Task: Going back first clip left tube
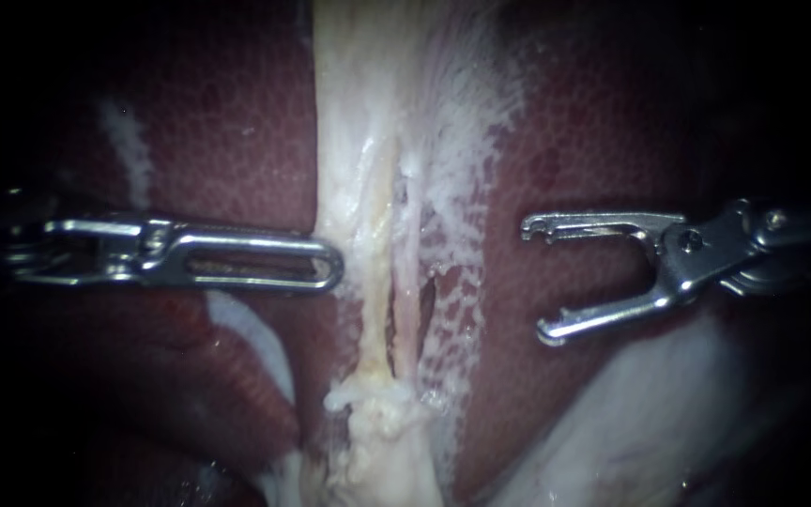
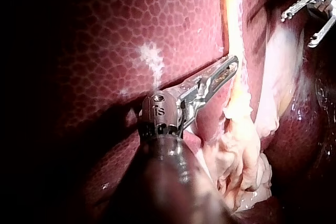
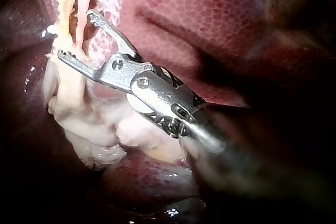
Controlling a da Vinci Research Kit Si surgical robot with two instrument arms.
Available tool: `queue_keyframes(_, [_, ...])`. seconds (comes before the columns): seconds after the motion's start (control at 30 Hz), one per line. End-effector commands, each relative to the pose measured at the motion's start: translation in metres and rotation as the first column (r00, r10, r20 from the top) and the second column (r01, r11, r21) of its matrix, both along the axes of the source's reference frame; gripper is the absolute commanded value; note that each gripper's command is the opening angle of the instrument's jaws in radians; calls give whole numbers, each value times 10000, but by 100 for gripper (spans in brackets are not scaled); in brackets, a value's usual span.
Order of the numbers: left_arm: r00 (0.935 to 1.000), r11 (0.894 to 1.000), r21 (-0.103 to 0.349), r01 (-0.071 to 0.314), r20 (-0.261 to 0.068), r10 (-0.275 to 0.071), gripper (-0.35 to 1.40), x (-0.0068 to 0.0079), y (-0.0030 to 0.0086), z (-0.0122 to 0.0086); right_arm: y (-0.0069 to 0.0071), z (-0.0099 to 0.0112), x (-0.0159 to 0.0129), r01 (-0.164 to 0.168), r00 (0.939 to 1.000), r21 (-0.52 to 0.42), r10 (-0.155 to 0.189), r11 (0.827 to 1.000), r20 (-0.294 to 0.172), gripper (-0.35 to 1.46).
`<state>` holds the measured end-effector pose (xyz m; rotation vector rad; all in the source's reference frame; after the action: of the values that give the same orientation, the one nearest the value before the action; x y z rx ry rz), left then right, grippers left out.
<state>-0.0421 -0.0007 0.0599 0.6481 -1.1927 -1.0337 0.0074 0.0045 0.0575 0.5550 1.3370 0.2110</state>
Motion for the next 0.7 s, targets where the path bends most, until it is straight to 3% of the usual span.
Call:
queue_keyframes(0.03, [10000, 10000, 11, 2, -13, -2, -35, 0, 1, -1, 0, 0, 0, -1, 10000, 0, 1, 10000, 3, 60])
queue_keyframes(0.7, [9998, 9998, 51, 169, 70, -169, -35, 2, 12, -12, -1, 1, 0, -1, 10000, -6, 1, 10000, 3, 60])
